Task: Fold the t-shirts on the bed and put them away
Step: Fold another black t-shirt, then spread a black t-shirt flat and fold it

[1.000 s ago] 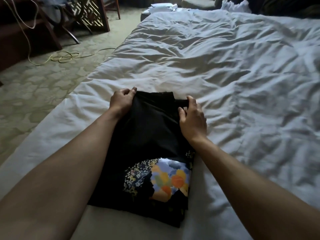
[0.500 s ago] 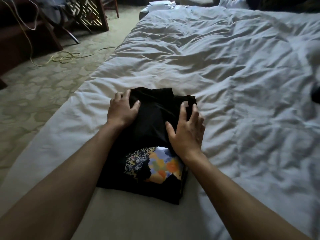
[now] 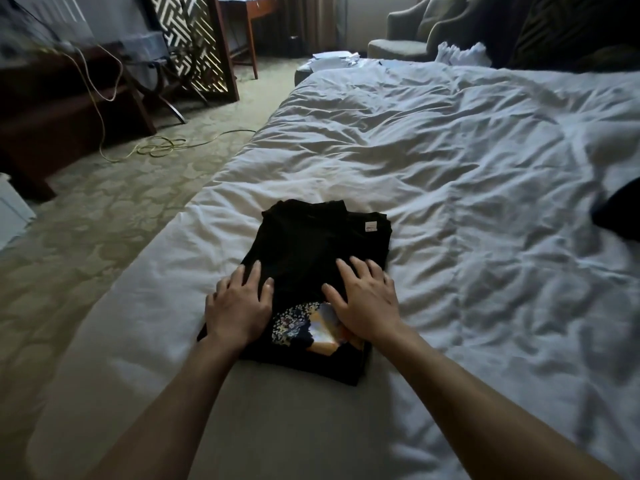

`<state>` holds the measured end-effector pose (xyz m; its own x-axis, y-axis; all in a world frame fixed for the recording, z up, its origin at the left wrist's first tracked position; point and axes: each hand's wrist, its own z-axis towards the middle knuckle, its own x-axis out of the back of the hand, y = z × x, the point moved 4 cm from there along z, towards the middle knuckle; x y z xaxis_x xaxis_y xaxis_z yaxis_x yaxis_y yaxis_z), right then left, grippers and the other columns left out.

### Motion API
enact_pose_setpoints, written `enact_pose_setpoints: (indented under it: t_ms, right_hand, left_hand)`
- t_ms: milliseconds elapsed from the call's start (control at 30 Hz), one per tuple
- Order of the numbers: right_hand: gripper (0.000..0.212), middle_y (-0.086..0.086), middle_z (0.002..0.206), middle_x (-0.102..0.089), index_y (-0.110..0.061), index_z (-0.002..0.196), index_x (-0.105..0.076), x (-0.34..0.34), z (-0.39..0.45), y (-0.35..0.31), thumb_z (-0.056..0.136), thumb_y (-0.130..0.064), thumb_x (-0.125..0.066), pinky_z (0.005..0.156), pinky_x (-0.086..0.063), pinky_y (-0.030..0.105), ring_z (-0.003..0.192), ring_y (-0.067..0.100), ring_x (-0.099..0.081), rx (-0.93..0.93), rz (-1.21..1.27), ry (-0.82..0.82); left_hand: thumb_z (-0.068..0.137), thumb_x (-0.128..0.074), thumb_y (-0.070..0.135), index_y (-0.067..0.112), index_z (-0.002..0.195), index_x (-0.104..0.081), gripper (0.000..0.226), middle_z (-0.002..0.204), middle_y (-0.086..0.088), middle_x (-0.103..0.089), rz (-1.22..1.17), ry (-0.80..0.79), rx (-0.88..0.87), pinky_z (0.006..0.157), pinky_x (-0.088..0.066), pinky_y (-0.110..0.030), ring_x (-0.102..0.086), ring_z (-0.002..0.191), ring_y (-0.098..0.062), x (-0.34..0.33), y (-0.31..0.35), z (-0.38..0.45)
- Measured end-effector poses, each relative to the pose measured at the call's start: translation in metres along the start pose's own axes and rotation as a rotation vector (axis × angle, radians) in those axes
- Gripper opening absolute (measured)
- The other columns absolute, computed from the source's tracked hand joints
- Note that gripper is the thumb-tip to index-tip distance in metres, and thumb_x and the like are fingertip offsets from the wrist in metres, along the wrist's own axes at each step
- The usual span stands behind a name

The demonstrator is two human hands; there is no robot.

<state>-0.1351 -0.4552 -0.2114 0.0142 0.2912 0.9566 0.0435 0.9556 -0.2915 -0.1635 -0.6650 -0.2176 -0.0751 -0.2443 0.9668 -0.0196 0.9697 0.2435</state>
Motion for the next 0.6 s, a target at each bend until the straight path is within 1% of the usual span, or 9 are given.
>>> enact_pose_setpoints:
  t_ms: [67,133,200,300,333,367,433,500,600]
  right_hand:
    - [0.063,0.002,0.161,-0.023,-0.029,0.154,-0.025,0.007,0.014,0.006,0.099,-0.058,-0.035,0.119,-0.017,0.043,0.148,0.026,-0.016,0.009,0.013,0.048]
    - [0.064,0.003,0.163,-0.017,-0.03,0.155,-0.024,0.009,0.032,0.015,0.098,-0.059,-0.034,0.121,-0.012,0.043,0.15,0.025,-0.009,0.007,0.0,0.042]
    - [0.065,0.005,0.164,-0.012,-0.03,0.156,-0.021,0.009,0.049,0.024,0.099,-0.059,-0.031,0.122,-0.007,0.044,0.151,0.024,-0.002,-0.005,-0.021,0.037]
    - [0.066,0.005,0.165,-0.008,-0.031,0.156,-0.017,0.005,0.07,0.039,0.099,-0.061,-0.028,0.122,-0.003,0.044,0.152,0.023,0.002,-0.027,-0.067,0.006]
    - [0.066,0.005,0.165,-0.007,-0.031,0.157,-0.016,0.003,0.072,0.043,0.099,-0.06,-0.028,0.122,-0.003,0.043,0.152,0.022,0.003,-0.023,-0.081,0.004]
    - [0.066,0.004,0.166,-0.006,-0.031,0.157,-0.015,0.0,0.075,0.047,0.099,-0.06,-0.029,0.122,-0.004,0.043,0.152,0.021,0.003,-0.016,-0.086,0.009]
    - [0.066,0.002,0.166,-0.005,-0.03,0.157,-0.014,-0.005,0.077,0.053,0.1,-0.058,-0.029,0.122,-0.005,0.041,0.152,0.02,0.003,0.004,-0.083,0.024]
    - [0.066,0.002,0.166,-0.003,-0.03,0.157,-0.014,-0.008,0.079,0.056,0.099,-0.06,-0.026,0.122,-0.007,0.04,0.152,0.019,0.004,0.024,-0.07,0.017]
    - [0.065,0.0,0.166,-0.002,-0.031,0.157,-0.015,-0.005,0.08,0.055,0.1,-0.059,-0.029,0.122,-0.008,0.04,0.152,0.018,0.006,0.039,-0.009,-0.011]
  left_hand:
    - [0.101,-0.028,0.051,0.029,0.155,-0.026,0.059,0.16,-0.005,-0.027,0.02,0.059,-0.025,0.111,-0.029,-0.047,-0.028,0.142,-0.03,0.003,0.001,0.004]
    - [0.093,-0.022,0.057,0.027,0.154,-0.029,0.069,0.16,-0.007,-0.027,0.034,0.109,-0.097,0.112,-0.029,-0.048,-0.025,0.144,-0.03,0.008,0.007,0.015]
    - [0.085,-0.015,0.064,0.029,0.154,-0.028,0.079,0.162,-0.006,-0.024,0.048,0.129,-0.238,0.112,-0.028,-0.048,-0.02,0.147,-0.03,0.013,0.024,0.032]
    - [0.085,-0.014,0.066,0.029,0.153,-0.032,0.08,0.163,-0.006,-0.023,0.11,0.131,-0.5,0.115,-0.029,-0.049,-0.017,0.15,-0.03,0.008,0.064,0.062]
    - [0.084,-0.012,0.067,0.03,0.154,-0.03,0.081,0.163,-0.005,-0.021,0.137,0.105,-0.547,0.117,-0.025,-0.048,-0.014,0.151,-0.029,0.004,0.076,0.07]
    - [0.082,-0.008,0.07,0.033,0.155,-0.024,0.083,0.165,-0.003,-0.016,0.159,0.063,-0.552,0.12,-0.019,-0.046,-0.009,0.152,-0.027,-0.002,0.084,0.079]
    - [0.079,-0.002,0.073,0.037,0.156,-0.014,0.086,0.166,0.001,-0.009,0.168,-0.037,-0.471,0.122,-0.01,-0.04,-0.003,0.153,-0.024,-0.015,0.085,0.093]
    - [0.076,0.003,0.074,0.039,0.156,-0.01,0.089,0.166,0.004,-0.01,0.159,-0.057,-0.407,0.122,-0.008,-0.038,-0.004,0.153,-0.022,-0.022,0.08,0.094]
    - [0.091,-0.006,0.07,0.038,0.156,-0.01,0.073,0.166,0.004,-0.008,0.157,-0.069,-0.357,0.122,-0.007,-0.038,-0.003,0.153,-0.021,-0.022,0.074,0.09]
